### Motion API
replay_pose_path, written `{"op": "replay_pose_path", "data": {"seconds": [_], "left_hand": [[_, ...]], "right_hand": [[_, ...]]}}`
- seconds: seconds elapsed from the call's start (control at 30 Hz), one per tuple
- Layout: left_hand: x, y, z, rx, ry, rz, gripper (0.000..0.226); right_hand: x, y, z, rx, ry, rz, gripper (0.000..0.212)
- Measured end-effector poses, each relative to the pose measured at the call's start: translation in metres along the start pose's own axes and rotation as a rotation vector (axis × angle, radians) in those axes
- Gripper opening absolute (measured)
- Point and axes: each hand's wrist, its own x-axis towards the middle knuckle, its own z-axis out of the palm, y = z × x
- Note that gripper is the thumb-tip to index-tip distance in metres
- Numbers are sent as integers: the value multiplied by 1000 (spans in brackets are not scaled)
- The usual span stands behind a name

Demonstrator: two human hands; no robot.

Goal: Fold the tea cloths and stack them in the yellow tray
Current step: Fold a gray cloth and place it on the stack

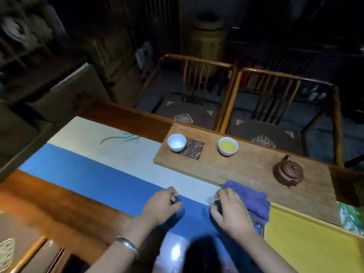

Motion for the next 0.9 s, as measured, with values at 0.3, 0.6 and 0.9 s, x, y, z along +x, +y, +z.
{"op": "replay_pose_path", "data": {"seconds": [0.3, 0.6, 0.9], "left_hand": [[-135, -129, -113, 142, 313, -146, 31], [-329, -295, -191, 85, 575, -526, 36], [-540, -376, -150, -99, 832, -1011, 21]], "right_hand": [[34, -180, 46, -129, -147, -481, 39], [4, -420, 117, -184, -183, -881, 39], [-105, -612, 203, -113, -416, -1370, 33]]}}
